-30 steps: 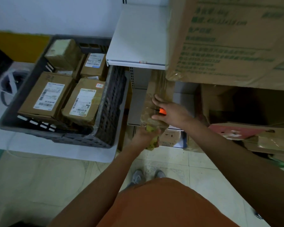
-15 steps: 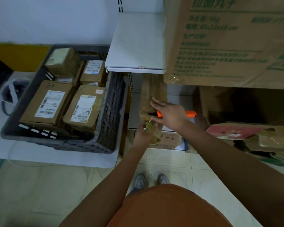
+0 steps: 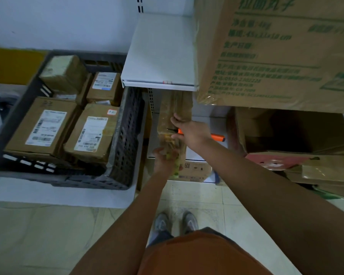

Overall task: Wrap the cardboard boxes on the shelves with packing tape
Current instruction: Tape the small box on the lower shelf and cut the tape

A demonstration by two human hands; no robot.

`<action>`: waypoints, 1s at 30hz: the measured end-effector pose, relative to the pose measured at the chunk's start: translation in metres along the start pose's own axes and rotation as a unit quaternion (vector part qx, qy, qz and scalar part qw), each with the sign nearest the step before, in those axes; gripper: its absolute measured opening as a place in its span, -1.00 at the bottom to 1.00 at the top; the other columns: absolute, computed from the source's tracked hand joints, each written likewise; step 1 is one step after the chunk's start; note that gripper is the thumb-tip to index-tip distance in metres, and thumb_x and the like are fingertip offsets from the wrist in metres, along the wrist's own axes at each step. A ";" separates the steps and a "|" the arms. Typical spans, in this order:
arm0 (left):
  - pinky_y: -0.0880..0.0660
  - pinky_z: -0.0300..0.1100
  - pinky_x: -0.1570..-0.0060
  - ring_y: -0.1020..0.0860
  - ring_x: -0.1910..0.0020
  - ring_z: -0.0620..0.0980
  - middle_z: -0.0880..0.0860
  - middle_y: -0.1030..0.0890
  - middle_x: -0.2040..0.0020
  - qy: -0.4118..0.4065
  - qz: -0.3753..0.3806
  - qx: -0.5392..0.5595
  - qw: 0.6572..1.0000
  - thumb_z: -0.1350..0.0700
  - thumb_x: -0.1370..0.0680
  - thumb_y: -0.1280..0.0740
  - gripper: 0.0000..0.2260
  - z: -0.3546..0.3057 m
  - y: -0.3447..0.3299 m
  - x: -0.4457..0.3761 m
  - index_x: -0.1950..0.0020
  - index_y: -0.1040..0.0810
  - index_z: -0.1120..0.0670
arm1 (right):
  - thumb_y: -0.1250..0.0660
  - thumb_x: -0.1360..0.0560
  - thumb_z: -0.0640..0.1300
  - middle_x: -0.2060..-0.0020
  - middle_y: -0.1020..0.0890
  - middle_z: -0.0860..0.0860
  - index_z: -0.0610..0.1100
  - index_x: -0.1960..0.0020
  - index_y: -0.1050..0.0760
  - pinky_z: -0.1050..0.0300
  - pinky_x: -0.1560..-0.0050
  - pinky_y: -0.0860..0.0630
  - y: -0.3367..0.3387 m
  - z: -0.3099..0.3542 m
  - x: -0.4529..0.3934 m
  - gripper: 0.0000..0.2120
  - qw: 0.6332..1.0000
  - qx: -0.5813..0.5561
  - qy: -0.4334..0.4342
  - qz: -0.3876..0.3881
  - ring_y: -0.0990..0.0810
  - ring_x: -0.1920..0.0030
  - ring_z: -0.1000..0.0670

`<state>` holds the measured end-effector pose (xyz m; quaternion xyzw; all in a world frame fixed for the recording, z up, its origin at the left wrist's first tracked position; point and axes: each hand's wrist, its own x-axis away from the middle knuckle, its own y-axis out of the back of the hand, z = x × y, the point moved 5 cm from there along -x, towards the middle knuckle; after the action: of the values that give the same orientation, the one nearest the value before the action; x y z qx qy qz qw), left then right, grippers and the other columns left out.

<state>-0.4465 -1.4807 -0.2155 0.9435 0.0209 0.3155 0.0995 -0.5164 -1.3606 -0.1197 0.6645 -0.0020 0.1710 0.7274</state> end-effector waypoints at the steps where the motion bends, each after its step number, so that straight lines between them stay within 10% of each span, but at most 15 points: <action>1: -0.52 -0.11 -0.05 -0.55 0.01 -0.01 0.07 -0.50 -0.17 -0.006 0.024 0.018 1.000 0.03 -0.59 -0.38 -0.55 -0.002 -0.002 -0.002 -0.39 -0.27 0.04 | -0.19 -0.62 0.18 -0.58 0.02 0.21 0.08 -0.61 -0.04 0.01 -0.24 -0.50 -0.001 0.000 -0.001 -0.36 1.000 -0.022 -0.001 0.007 -0.38 -0.44 -0.02; 8: -0.56 0.31 -0.05 -0.61 -0.10 0.26 0.12 -0.56 -0.10 -0.026 0.064 0.079 0.994 -0.16 -0.23 -0.47 -0.62 0.036 -0.020 -0.054 0.05 -0.44 -0.13 | -0.28 -0.55 -0.33 -0.30 -0.36 -0.23 -0.28 -0.34 -0.36 -0.01 -0.05 -0.49 0.013 0.001 0.039 -0.64 0.990 -0.118 -0.036 -0.073 -0.53 -0.09 -0.21; 13: -0.53 -0.37 0.20 -0.61 0.12 -0.09 -0.04 -0.49 0.08 -0.095 0.061 0.015 0.993 0.15 -0.55 -0.41 -0.73 -0.007 -0.011 -0.009 -0.10 -0.35 0.14 | -0.26 -0.58 -0.20 0.06 -0.61 -0.12 -0.19 -0.20 -0.39 0.07 0.25 -0.31 -0.002 0.006 0.085 -0.80 0.994 0.045 -0.100 0.016 -0.61 0.07 -0.17; 18: -0.48 -0.12 -0.10 -0.56 -0.09 0.04 0.07 -0.57 -0.13 -0.094 0.088 -0.016 0.992 0.15 -0.61 -0.28 -0.74 -0.004 -0.013 -0.009 -0.29 -0.38 0.06 | -0.19 -0.62 -0.20 0.12 -0.56 -0.06 -0.17 -0.08 -0.56 0.11 0.18 -0.42 -0.014 0.035 0.051 -0.82 0.993 0.054 -0.064 0.086 -0.60 0.09 -0.10; 26: -0.57 -0.04 -0.06 -0.60 -0.04 0.05 0.05 -0.61 -0.08 -0.094 0.091 -0.070 0.989 -0.05 -0.63 -0.29 -0.87 -0.007 -0.008 -0.016 -0.09 -0.49 -0.02 | -0.26 -0.57 -0.27 -0.06 -0.60 -0.09 -0.17 -0.18 -0.53 0.10 0.09 -0.46 -0.039 -0.018 0.063 -0.79 0.980 0.067 -0.158 0.105 -0.62 -0.06 -0.11; 30: -0.45 -0.13 0.06 -0.52 0.03 -0.04 0.02 -0.58 -0.09 -0.090 0.095 -0.136 0.982 -0.08 -0.66 -0.23 -0.76 -0.007 0.001 -0.018 -0.20 -0.53 0.03 | -0.32 -0.56 -0.23 -0.02 -0.55 -0.08 0.04 -0.47 -0.30 0.08 0.00 -0.59 -0.060 -0.064 0.093 -0.48 0.978 0.026 -0.147 0.143 -0.60 0.02 -0.06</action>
<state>-0.4657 -1.4820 -0.2205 0.9433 -0.1210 0.2376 0.1978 -0.4280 -1.2793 -0.1639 0.6939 -0.1997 0.1739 0.6697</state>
